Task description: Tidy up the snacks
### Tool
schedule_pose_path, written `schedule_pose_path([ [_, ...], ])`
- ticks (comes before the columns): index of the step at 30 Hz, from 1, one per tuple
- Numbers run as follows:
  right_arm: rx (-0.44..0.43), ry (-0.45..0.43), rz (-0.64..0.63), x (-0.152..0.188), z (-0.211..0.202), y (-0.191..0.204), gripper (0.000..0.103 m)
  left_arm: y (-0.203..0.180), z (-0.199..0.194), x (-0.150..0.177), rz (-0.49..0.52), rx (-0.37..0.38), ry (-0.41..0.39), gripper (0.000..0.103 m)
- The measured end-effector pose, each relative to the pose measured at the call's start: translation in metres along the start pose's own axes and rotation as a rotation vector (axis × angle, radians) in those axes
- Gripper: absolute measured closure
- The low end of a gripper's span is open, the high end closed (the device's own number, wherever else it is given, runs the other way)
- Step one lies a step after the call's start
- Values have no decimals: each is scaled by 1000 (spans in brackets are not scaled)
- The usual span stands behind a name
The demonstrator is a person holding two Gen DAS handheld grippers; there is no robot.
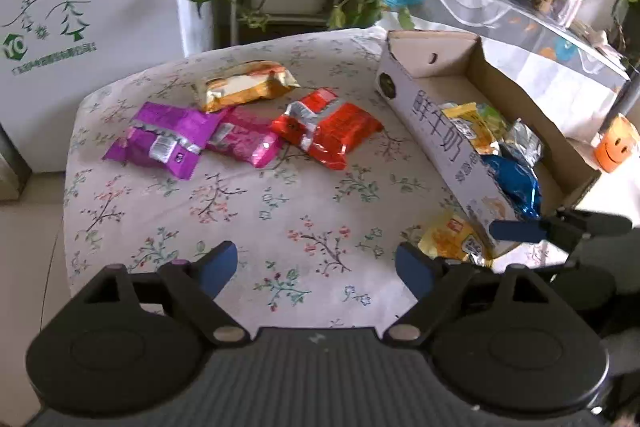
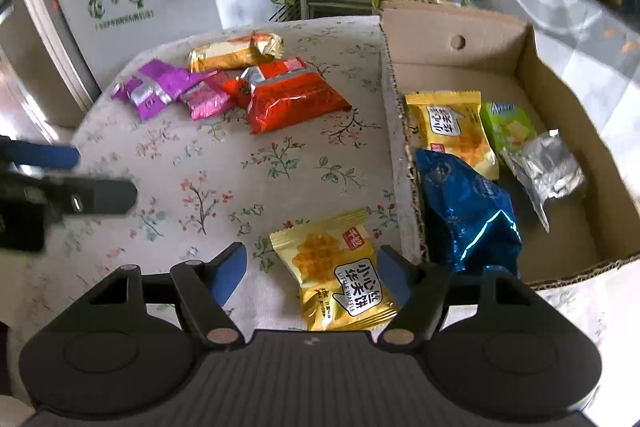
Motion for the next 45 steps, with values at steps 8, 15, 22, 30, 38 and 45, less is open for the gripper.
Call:
schedule_pose_path([
  [8, 75, -27, -18, 2, 12, 18, 26, 8, -8, -4, -57, 24, -9, 15],
  [15, 189, 42, 127, 18, 34, -1, 22, 8, -5, -2, -67, 27, 4, 15],
  [22, -115, 14, 149, 10, 15, 36, 26, 19, 0, -3, -110, -10, 7, 14],
  [30, -65, 9, 187, 8, 26, 22, 23, 36, 7, -6, -215, -29, 37, 12],
  [38, 33, 19, -36, 5, 31, 43, 44, 46, -6, -41, -301, -38, -42, 7],
  [45, 24, 10, 79, -7, 11, 19, 46, 54, -10, -71, -291, -69, -57, 6],
])
Point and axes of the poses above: each gripper's, at about its wrist camera, not at the fingertips, and z roughly the way its jaws point, y to its left, x to its underside, the point moved 10 cm from there along z, roughly the way its jaws point, and after that the axes turned 11 degrees about -z, right-handed, at the moved point
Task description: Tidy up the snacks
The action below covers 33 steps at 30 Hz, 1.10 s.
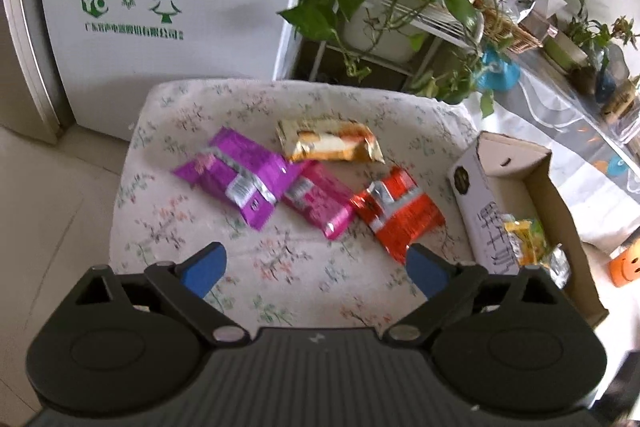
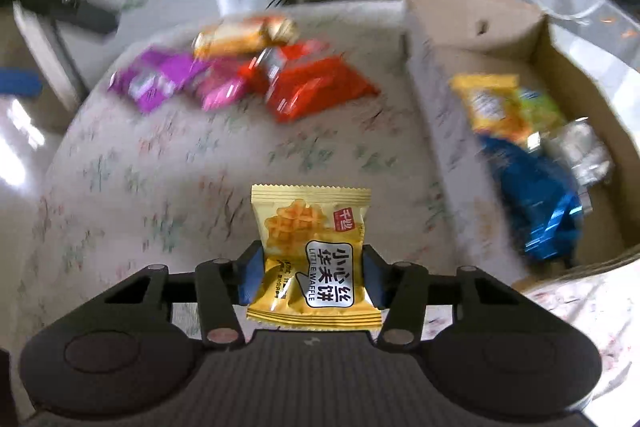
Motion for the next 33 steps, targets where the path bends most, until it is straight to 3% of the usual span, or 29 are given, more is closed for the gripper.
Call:
schedule_pose_path([
  [7, 107, -106, 211, -31, -38, -80, 45, 7, 15, -21, -29, 5, 45, 5],
  [12, 151, -30, 416, -22, -20, -138, 43, 18, 29, -37, -82, 13, 71, 5],
  [15, 167, -27, 469, -22, -17, -151, 37, 27, 34, -52, -98, 6, 39, 5],
  [18, 176, -64, 426, -32, -19, -147, 32, 31, 42, -62, -89, 18, 30, 5],
  [22, 91, -118, 382, -55, -10, -128, 32, 43, 57, -67, -65, -22, 7, 5],
  [26, -23, -146, 327, -76, 4, -99, 32, 53, 74, -70, -107, -21, 18, 5],
  [30, -125, -122, 317, -92, 26, -76, 30, 61, 89, -73, -148, -24, 15, 5],
  [33, -130, -99, 318, -98, 40, -65, 30, 65, 97, -78, -156, -45, -12, 5],
])
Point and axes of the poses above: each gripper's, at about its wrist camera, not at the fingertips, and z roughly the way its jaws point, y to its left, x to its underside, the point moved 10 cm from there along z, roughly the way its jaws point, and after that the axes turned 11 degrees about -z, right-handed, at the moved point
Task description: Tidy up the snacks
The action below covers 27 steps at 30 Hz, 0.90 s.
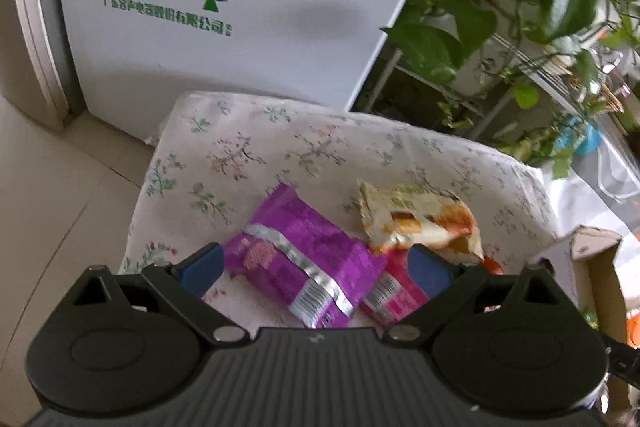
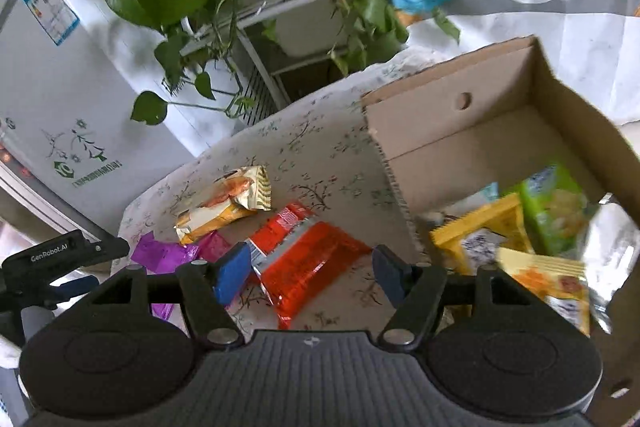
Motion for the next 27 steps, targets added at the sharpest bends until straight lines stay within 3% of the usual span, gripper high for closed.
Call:
schedule_pose_path([
  [7, 24, 40, -62, -5, 40, 19, 29, 11, 25, -7, -51, -39, -14, 5],
  [16, 73, 73, -93, -8, 66, 25, 19, 27, 52, -11, -109, -94, -8, 5],
  [19, 68, 113, -96, -2, 75, 25, 16, 32, 59, -1, -72, -136, 10, 5],
  [22, 60, 162, -85, 6, 82, 25, 16, 34, 56, 7, -46, -128, 9, 3],
  [27, -26, 234, -34, 18, 81, 31, 16, 37, 47, 20, 28, -122, 34, 0],
])
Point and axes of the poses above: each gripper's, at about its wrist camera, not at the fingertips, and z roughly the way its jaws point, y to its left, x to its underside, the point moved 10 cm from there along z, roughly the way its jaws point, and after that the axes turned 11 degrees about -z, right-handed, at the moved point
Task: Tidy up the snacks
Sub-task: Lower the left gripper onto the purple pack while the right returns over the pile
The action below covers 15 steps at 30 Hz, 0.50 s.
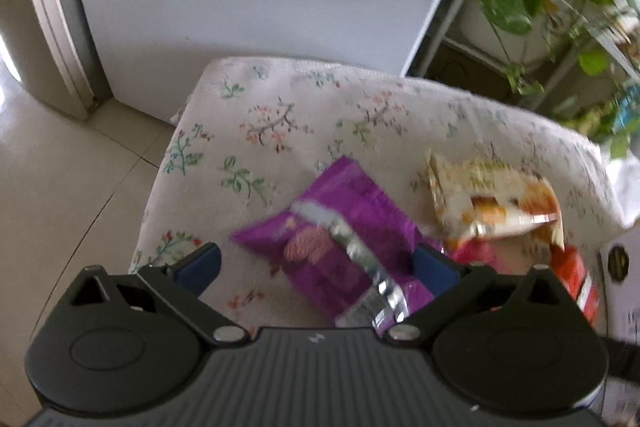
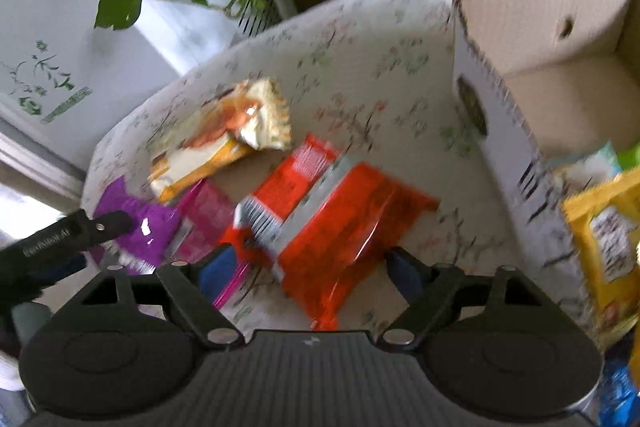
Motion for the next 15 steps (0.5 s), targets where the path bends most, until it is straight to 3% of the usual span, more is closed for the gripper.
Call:
schedule_pose_path([
  [3, -39, 30, -19, 6, -4, 7, 16, 6, 1, 16, 72, -46, 61, 1],
  [5, -76, 52, 14, 11, -5, 10, 16, 8, 0, 24, 158, -76, 55, 1],
  [7, -59, 45, 59, 10, -8, 6, 16, 8, -4, 26, 194, -75, 36, 2],
  [11, -5, 3, 147, 1, -15, -5, 15, 7, -14, 16, 101, 1, 32, 2],
  [15, -7, -17, 255, -5, -13, -10, 15, 1, -23, 0, -12, 57, 19, 2],
])
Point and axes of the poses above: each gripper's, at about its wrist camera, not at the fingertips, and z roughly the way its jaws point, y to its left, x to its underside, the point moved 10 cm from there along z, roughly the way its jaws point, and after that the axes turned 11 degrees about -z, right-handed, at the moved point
